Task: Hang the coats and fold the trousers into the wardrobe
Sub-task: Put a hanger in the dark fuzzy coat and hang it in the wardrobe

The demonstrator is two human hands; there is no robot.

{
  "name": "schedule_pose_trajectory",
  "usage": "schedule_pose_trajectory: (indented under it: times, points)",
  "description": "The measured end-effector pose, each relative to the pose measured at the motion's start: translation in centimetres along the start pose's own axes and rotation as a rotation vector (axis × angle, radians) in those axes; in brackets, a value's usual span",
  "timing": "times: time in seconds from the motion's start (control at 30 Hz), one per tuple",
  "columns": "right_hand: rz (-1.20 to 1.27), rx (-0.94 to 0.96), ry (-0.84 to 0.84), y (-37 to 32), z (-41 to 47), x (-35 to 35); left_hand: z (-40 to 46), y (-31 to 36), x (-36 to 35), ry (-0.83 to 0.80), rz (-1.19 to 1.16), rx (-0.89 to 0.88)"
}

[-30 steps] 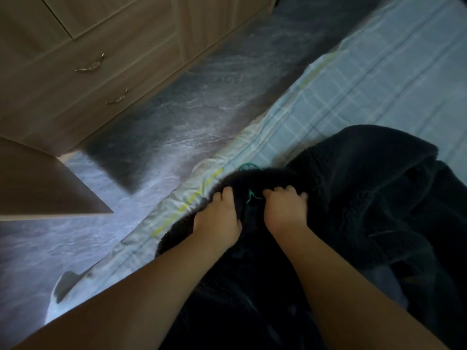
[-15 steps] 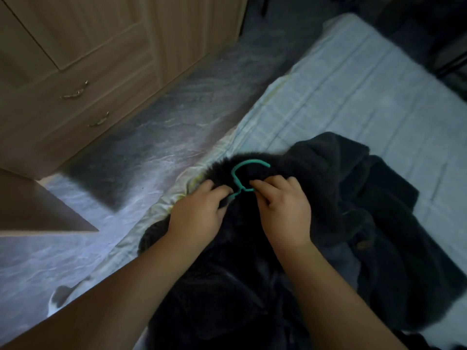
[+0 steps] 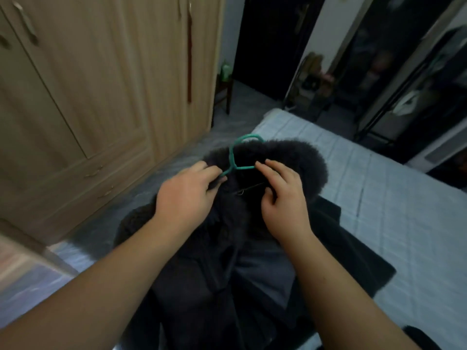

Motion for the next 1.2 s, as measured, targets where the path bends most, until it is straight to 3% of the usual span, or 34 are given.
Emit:
schedule_pose_trajectory:
  times: [0.17,0.23,0.3,0.43,0.6,0.73,0.83,0.9,1.1,1.2]
  points:
    - [0.110,-0.015,0.327,-3.4,-3.5,11.8,-1.5,5.7,7.7,0.020,0.155,-0.078]
    - [0.035,-0.215,0.307,-1.8,-3.3,14.7,-1.9,7.0,10.7,0.061,0.206,-0.078]
    - [-0.034,-0.427,0.133,0.4,-3.4,15.6,-2.2,8.2,13.3,0.098,0.251,-0.071]
    - [0.277,-0.577,-0.068,2.1,-4.3,13.5,-2.8,10.3,16.6,0.133,0.296,-0.092]
    - [0.540,-0.660,0.177,0.8,-5.0,12.8,-3.0,8.7,16.1,-0.096,0.301,-0.003]
    - [0.724,-0.609,0.228,-2.3,-4.2,14.8,-3.0,6.1,15.9,-0.177,0.280,0.045]
    - [1.198,-0.712,0.286,-4.0,-3.9,15.0,-2.5,6.0,16.9,-0.132,0.271,0.039]
    - [1.385,-0.714,0.282,-6.1,-3.0,15.2,-2.2,6.7,17.3,-0.132,0.266,-0.003]
    - [1.303,-0.385,0.279,-13.1,-2.4,20.3,0.5,8.4,20.7,-0.073,0.137,-0.002]
    - [0.882,-0.402,0.237,-12.5,-5.3,17.7,2.8,10.3,23.4,-0.030,0.079,-0.039]
Point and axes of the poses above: each hand's wrist, its own z-axis towards the middle knuckle, its own x-axis out of the back of the hand, y = z × x, the point moved 5 cm from there along z, towards the middle knuckle, and after that the axes turned 7 degrees about z, right-handed, at the moved point
